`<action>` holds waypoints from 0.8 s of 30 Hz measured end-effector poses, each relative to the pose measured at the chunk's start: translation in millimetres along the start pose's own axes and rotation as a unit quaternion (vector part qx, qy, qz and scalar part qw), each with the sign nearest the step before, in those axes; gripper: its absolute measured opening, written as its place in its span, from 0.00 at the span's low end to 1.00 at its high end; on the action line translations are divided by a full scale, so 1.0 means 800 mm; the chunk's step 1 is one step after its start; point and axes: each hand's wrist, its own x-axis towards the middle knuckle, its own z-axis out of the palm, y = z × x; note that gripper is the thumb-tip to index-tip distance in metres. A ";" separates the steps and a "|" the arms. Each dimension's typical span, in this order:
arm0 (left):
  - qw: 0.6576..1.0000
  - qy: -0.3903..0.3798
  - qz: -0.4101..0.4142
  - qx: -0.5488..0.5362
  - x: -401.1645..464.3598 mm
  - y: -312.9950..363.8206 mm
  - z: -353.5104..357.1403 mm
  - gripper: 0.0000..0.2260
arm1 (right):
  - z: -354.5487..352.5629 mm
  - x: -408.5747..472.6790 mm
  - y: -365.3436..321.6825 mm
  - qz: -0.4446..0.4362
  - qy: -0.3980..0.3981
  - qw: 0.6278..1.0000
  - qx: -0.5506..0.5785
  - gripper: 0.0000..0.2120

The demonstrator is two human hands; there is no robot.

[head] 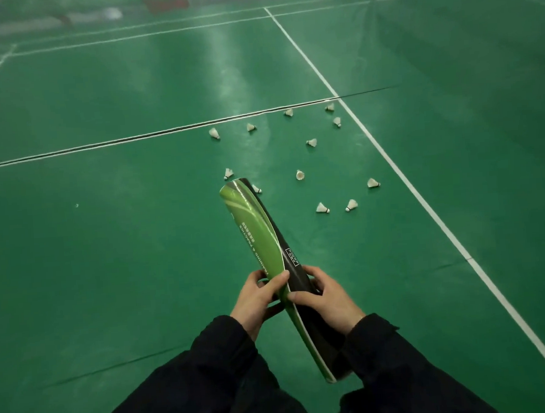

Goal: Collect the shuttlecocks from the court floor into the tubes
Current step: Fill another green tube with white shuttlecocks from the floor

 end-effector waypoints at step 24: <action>0.989 -0.079 -0.119 0.045 0.679 0.241 0.271 0.22 | -0.410 0.593 -0.119 0.094 0.065 0.993 0.022 0.29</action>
